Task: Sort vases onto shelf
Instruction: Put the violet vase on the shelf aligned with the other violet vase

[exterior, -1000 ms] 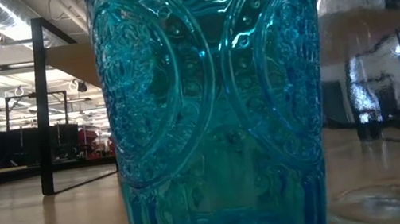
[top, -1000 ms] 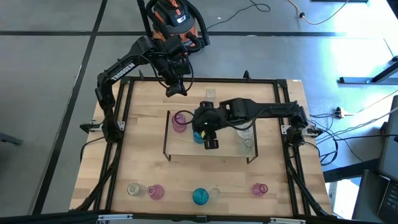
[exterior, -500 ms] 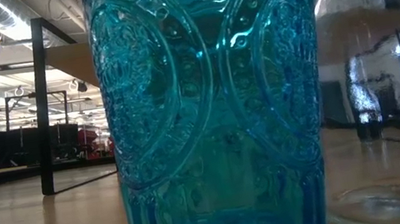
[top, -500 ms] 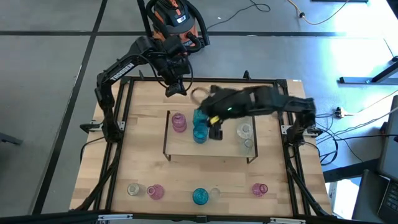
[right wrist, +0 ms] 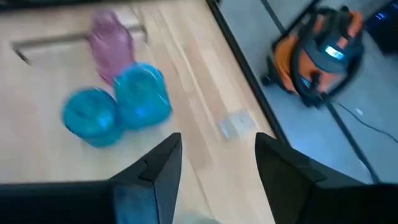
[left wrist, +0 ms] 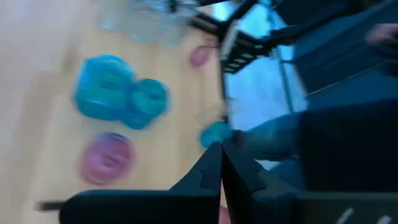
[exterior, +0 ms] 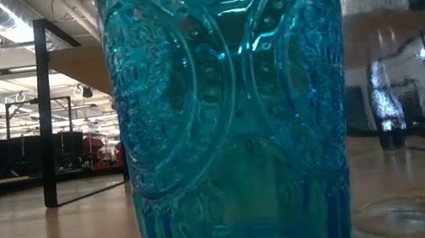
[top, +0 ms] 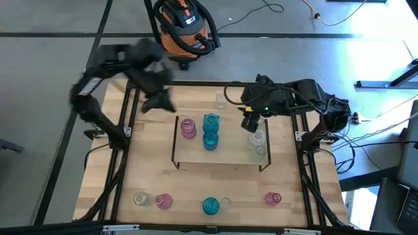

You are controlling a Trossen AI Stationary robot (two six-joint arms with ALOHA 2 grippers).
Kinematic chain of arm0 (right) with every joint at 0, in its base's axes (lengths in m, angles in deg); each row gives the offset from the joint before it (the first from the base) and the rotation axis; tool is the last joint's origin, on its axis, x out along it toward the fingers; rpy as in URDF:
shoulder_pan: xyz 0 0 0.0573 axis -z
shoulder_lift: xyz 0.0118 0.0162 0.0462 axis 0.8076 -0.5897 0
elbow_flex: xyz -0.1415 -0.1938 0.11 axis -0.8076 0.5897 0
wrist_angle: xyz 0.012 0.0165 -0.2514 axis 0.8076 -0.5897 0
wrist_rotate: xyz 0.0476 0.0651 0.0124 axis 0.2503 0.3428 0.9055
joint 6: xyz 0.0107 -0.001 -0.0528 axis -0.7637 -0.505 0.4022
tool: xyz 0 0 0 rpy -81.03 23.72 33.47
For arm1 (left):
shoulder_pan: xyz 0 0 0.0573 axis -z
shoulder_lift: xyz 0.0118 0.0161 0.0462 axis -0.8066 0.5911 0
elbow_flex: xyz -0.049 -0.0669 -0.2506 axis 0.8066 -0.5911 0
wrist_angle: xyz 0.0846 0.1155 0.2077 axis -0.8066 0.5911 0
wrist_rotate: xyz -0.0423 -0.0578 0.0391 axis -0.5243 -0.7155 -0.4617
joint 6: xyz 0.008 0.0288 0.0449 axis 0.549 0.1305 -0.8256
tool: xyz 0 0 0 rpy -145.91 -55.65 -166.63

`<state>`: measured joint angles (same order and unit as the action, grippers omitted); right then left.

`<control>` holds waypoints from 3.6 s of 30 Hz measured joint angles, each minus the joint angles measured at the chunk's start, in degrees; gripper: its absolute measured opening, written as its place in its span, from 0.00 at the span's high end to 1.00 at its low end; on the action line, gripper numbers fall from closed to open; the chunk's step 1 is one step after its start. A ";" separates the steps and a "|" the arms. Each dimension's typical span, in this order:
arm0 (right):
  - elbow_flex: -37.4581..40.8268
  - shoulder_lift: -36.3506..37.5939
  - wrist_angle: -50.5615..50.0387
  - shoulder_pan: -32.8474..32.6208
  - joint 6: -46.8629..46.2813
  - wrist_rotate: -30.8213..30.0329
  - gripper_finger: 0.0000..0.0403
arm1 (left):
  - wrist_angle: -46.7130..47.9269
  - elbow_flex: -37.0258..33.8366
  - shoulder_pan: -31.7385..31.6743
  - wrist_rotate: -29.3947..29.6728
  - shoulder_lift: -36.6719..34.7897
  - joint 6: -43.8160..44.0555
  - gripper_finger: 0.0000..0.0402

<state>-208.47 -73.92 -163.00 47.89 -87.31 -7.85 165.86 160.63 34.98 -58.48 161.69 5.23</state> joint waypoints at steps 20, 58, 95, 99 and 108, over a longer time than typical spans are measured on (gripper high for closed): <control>0.22 2.55 -1.02 1.96 4.17 -16.34 0.54 | -16.57 -44.97 48.47 13.19 -10.60 37.70 1.00; 0.22 5.21 -1.02 2.73 5.73 -11.89 0.54 | -35.43 -58.06 57.92 33.00 -6.42 47.63 0.64; 0.22 5.18 -1.02 2.73 5.82 -11.44 0.54 | -33.92 -57.78 57.74 24.53 0.26 45.06 0.95; 0.22 5.18 -1.02 2.73 6.10 -11.44 0.54 | -26.48 -54.30 56.55 22.84 0.10 41.02 0.95; 0.22 5.16 -1.02 2.73 6.10 -9.86 0.54 | -14.01 -39.73 48.81 26.87 -0.13 31.10 0.95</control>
<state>-208.25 -68.76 -164.02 50.62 -81.21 -17.71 151.85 120.90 83.79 -31.61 161.56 36.33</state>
